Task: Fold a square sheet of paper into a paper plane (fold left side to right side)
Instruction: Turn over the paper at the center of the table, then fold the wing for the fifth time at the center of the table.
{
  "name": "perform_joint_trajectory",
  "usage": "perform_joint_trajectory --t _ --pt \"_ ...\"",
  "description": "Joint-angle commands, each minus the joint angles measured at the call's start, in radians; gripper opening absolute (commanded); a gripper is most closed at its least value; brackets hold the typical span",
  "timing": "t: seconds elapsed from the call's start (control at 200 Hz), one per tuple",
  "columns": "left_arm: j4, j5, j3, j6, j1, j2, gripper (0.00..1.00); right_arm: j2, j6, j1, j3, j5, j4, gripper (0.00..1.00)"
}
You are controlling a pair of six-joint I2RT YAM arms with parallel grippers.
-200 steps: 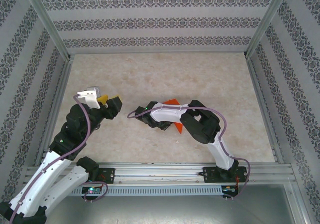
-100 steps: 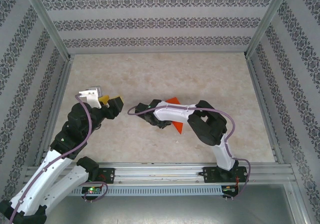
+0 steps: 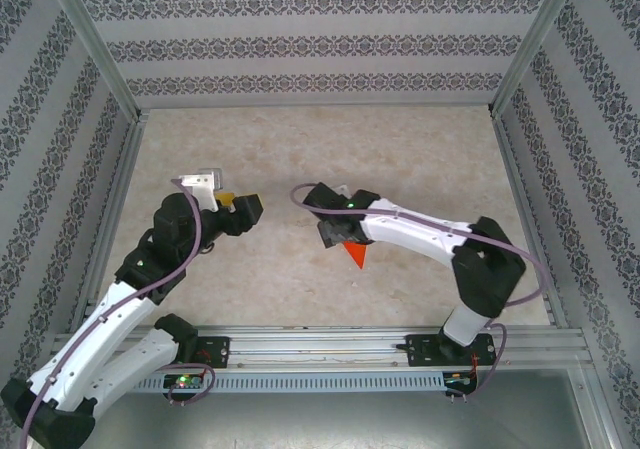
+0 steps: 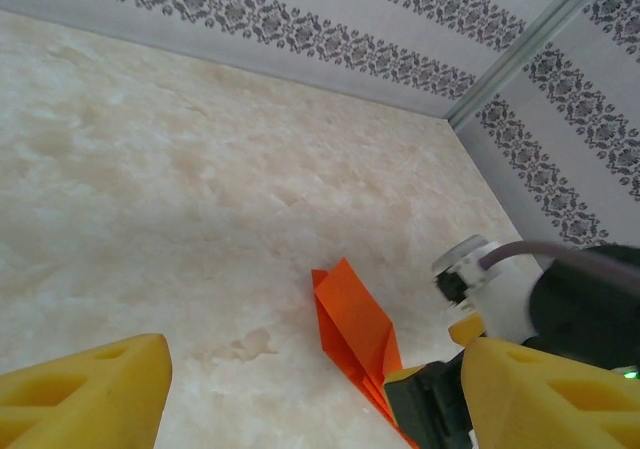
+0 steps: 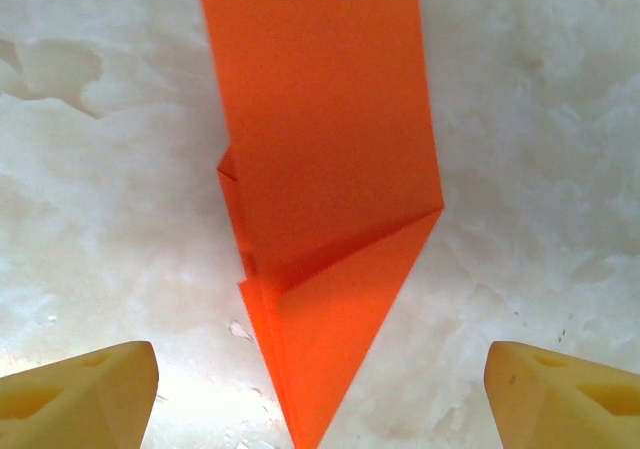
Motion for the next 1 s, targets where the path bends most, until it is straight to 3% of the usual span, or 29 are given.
perform_joint_trajectory --t 0.0,0.255,0.485,0.57,0.764,0.994 --pt "0.062 0.058 -0.014 -0.035 0.006 0.025 0.77 -0.128 0.021 -0.064 -0.115 -0.118 0.134 0.85" --pt "0.190 0.158 -0.065 -0.101 0.006 0.149 0.73 -0.445 0.086 -0.283 -0.440 -0.431 0.469 0.86" --pt "0.397 0.339 -0.064 -0.195 -0.020 0.431 0.65 -0.656 0.205 -0.479 -0.665 -0.630 0.684 0.92" --pt "0.483 0.379 -0.049 -0.227 -0.047 0.549 0.65 -0.711 0.246 -0.529 -0.731 -0.674 0.753 0.98" --pt "0.618 0.413 0.031 -0.284 -0.096 0.826 0.63 -0.795 0.290 -0.605 -0.823 -0.713 0.823 0.98" --pt "0.708 0.432 0.115 -0.320 -0.108 1.034 0.59 -0.809 0.300 -0.636 -0.851 -0.751 0.829 0.98"
